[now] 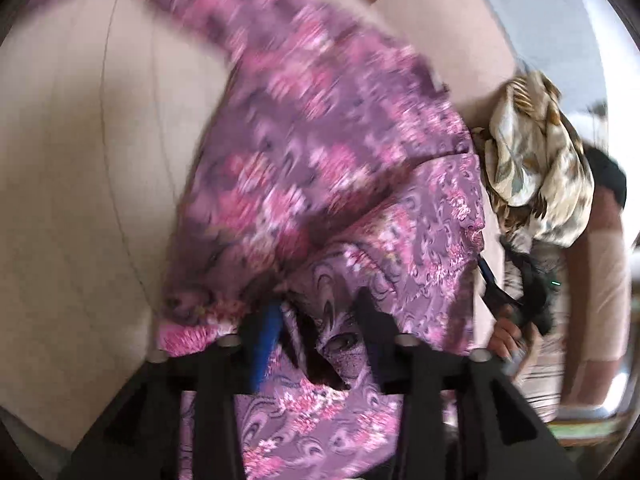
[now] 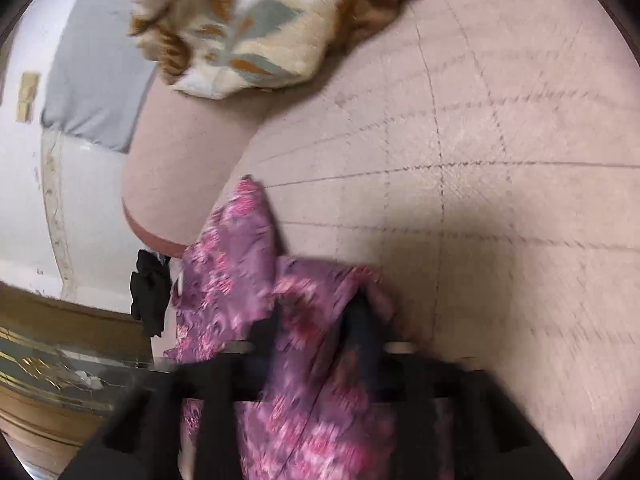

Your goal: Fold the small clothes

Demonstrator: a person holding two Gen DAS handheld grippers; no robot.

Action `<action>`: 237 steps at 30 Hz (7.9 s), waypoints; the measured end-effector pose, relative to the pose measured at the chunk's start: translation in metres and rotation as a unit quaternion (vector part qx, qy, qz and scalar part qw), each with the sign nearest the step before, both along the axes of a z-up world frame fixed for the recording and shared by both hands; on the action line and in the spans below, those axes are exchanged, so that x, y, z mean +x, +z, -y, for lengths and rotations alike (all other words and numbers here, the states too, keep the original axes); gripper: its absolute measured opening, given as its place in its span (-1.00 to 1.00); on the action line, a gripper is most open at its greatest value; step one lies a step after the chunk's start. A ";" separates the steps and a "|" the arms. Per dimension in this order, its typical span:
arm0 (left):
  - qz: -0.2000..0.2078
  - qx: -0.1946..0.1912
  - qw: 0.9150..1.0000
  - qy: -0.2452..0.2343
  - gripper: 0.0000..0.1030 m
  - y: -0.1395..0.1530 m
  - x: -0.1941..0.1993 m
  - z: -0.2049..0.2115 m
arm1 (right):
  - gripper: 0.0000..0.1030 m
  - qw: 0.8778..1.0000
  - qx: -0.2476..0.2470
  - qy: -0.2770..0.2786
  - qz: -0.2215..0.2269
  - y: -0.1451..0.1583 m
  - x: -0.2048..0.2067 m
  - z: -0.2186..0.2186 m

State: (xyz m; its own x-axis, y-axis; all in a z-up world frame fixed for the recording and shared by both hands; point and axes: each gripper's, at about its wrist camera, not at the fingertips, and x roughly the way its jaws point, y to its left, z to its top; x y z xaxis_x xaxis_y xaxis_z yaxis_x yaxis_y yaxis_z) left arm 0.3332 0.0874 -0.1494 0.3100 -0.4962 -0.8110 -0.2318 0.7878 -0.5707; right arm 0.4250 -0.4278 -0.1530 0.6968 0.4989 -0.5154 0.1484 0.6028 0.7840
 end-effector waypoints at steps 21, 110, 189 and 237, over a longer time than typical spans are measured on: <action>0.039 0.180 0.982 -0.038 -0.84 -0.008 0.012 0.020 | -0.60 0.973 -0.055 0.211 -0.074 -0.021 -0.109 -0.242; 0.062 -0.114 0.991 0.045 -0.92 0.009 0.007 -0.018 | -0.74 0.848 -0.198 0.475 0.126 0.114 -0.156 -0.187; -0.016 -0.121 0.980 0.160 -0.91 -0.033 0.087 -0.069 | -0.68 0.906 -0.247 0.343 0.008 0.076 0.183 -0.360; 0.214 0.255 0.943 0.011 0.82 0.149 -0.088 0.066 | 0.85 0.966 -0.215 0.105 0.103 0.138 -0.225 -0.092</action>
State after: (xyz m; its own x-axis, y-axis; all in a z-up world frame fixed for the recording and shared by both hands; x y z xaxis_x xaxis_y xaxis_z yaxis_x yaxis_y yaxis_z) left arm 0.2455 0.0212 -0.0006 0.6685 -0.0660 -0.7408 -0.0853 0.9827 -0.1646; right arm 0.2000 -0.3359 -0.0145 0.7138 0.4111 -0.5670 -0.1448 0.8788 0.4547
